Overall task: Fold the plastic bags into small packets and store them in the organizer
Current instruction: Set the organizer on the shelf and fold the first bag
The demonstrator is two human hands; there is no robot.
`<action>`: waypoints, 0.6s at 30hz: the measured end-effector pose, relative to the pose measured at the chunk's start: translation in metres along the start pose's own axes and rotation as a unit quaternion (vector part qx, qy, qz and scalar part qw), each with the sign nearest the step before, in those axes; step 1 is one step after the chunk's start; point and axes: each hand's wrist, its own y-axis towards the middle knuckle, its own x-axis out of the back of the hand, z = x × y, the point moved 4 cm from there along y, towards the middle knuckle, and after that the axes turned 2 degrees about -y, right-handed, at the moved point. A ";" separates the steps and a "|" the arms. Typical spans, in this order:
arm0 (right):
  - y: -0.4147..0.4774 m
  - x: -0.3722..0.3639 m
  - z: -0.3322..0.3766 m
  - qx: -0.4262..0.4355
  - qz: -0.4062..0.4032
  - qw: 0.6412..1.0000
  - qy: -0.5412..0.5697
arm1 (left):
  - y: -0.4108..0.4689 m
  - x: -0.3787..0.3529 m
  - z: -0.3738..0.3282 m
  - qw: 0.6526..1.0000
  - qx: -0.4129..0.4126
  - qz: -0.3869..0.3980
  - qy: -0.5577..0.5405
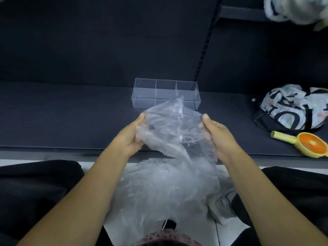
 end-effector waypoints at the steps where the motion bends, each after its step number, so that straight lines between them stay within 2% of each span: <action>1: 0.000 0.004 -0.001 0.001 0.009 0.999 -0.035 | -0.001 0.003 0.001 1.000 0.008 0.004 0.007; 5: 0.003 0.005 0.018 0.088 0.100 0.981 -0.141 | -0.003 0.006 0.005 0.998 0.036 0.044 0.037; 8: 0.002 -0.010 0.028 0.119 0.206 0.951 -0.196 | -0.006 0.000 0.012 0.992 0.063 0.074 0.081; 10: 0.000 -0.021 0.023 0.131 0.246 0.927 -0.250 | -0.006 -0.001 0.015 0.990 0.071 0.076 0.096; 11: -0.002 -0.025 0.019 0.128 0.253 0.926 -0.249 | -0.005 0.000 0.016 0.991 0.070 0.069 0.095; 13: -0.002 -0.028 0.009 0.109 0.217 0.952 -0.189 | -0.003 0.003 0.014 0.992 0.063 0.037 0.101; 15: 0.001 -0.020 0.004 0.094 0.098 0.984 -0.119 | -0.002 0.008 0.010 0.981 0.028 -0.047 0.185; 16: 0.003 -0.013 0.002 0.091 0.034 0.990 -0.099 | -0.001 0.012 0.007 0.962 -0.013 -0.110 0.251; 18: 0.005 -0.002 0.001 0.086 -0.040 0.992 -0.086 | -0.003 0.016 -0.007 0.894 -0.155 -0.211 0.364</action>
